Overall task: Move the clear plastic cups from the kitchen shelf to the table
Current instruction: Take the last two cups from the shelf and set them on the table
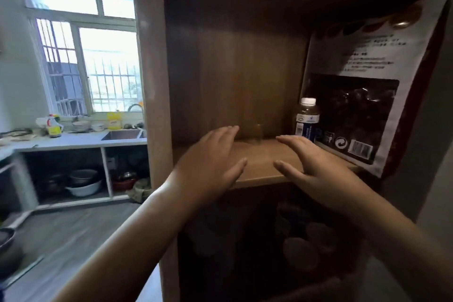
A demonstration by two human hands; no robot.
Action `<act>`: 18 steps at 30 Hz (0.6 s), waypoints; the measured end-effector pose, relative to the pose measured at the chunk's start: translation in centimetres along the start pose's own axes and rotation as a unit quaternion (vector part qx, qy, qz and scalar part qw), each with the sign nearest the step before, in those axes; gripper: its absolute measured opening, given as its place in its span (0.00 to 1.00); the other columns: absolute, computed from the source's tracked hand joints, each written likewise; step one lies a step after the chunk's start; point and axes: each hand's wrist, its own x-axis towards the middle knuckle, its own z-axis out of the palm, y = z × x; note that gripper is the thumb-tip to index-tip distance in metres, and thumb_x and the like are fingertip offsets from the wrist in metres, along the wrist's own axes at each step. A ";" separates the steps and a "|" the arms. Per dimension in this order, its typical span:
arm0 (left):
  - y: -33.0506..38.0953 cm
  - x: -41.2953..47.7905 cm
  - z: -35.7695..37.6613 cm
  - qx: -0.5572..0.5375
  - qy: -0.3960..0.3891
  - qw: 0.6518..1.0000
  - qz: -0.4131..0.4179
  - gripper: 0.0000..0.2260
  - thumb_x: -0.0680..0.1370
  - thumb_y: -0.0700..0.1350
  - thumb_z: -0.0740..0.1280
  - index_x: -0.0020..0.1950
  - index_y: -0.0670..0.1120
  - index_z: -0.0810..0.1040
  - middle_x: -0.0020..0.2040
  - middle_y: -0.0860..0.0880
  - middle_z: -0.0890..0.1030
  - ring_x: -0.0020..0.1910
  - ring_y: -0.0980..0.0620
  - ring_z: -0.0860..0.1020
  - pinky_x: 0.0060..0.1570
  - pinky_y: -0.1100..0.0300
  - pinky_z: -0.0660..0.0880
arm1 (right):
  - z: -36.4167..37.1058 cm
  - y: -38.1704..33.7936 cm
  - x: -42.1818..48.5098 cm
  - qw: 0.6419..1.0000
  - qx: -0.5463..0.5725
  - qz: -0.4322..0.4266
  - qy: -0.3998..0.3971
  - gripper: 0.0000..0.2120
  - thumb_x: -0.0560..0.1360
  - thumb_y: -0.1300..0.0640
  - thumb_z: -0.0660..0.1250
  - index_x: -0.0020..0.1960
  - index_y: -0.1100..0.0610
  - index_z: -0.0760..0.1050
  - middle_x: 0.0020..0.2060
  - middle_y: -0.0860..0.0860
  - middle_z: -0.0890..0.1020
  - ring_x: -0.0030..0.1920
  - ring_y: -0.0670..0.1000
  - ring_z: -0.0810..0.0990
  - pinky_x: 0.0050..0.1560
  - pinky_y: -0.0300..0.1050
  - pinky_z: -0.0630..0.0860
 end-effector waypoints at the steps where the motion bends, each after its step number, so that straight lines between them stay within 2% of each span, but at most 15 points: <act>1: 0.0 1.4 0.7 0.009 -0.004 1.000 -0.016 0.29 0.78 0.54 0.60 0.75 0.45 0.54 0.75 0.47 0.60 0.73 0.52 0.57 0.69 0.60 0.54 | -0.1 1.2 1.6 1.000 0.004 -0.004 -0.012 0.28 0.76 0.42 0.58 0.72 0.46 0.57 0.72 0.44 0.63 0.64 0.41 0.64 0.59 0.39 0.64; 3: -0.1 4.0 2.1 0.016 -0.019 0.998 -0.061 0.30 0.78 0.55 0.59 0.75 0.47 0.53 0.76 0.49 0.59 0.73 0.52 0.56 0.70 0.55 0.57 | 0.1 3.4 4.6 1.000 0.011 -0.009 -0.022 0.27 0.76 0.44 0.60 0.72 0.49 0.58 0.71 0.46 0.64 0.63 0.41 0.64 0.59 0.38 0.64; 6: -0.9 7.3 4.2 0.045 -0.038 0.990 -0.130 0.30 0.77 0.54 0.60 0.75 0.47 0.52 0.76 0.48 0.58 0.74 0.50 0.57 0.71 0.52 0.57 | 1.1 6.2 8.8 0.999 0.010 -0.023 -0.030 0.26 0.76 0.46 0.61 0.71 0.51 0.61 0.70 0.48 0.66 0.66 0.46 0.67 0.62 0.41 0.66; 11: -2.5 10.8 7.0 0.065 -0.045 0.978 -0.194 0.29 0.77 0.51 0.62 0.74 0.45 0.55 0.74 0.45 0.62 0.72 0.47 0.61 0.69 0.51 0.61 | 2.5 9.2 13.8 0.998 0.018 -0.034 -0.042 0.25 0.75 0.50 0.63 0.70 0.51 0.62 0.69 0.51 0.68 0.64 0.49 0.71 0.58 0.41 0.69; 18: -5.1 13.4 9.4 0.115 -0.101 0.967 -0.204 0.26 0.77 0.50 0.61 0.72 0.43 0.60 0.70 0.43 0.67 0.67 0.43 0.66 0.63 0.51 0.67 | 3.5 11.0 17.7 0.997 -0.010 -0.063 -0.046 0.26 0.76 0.51 0.63 0.71 0.56 0.62 0.69 0.54 0.68 0.67 0.53 0.68 0.63 0.46 0.67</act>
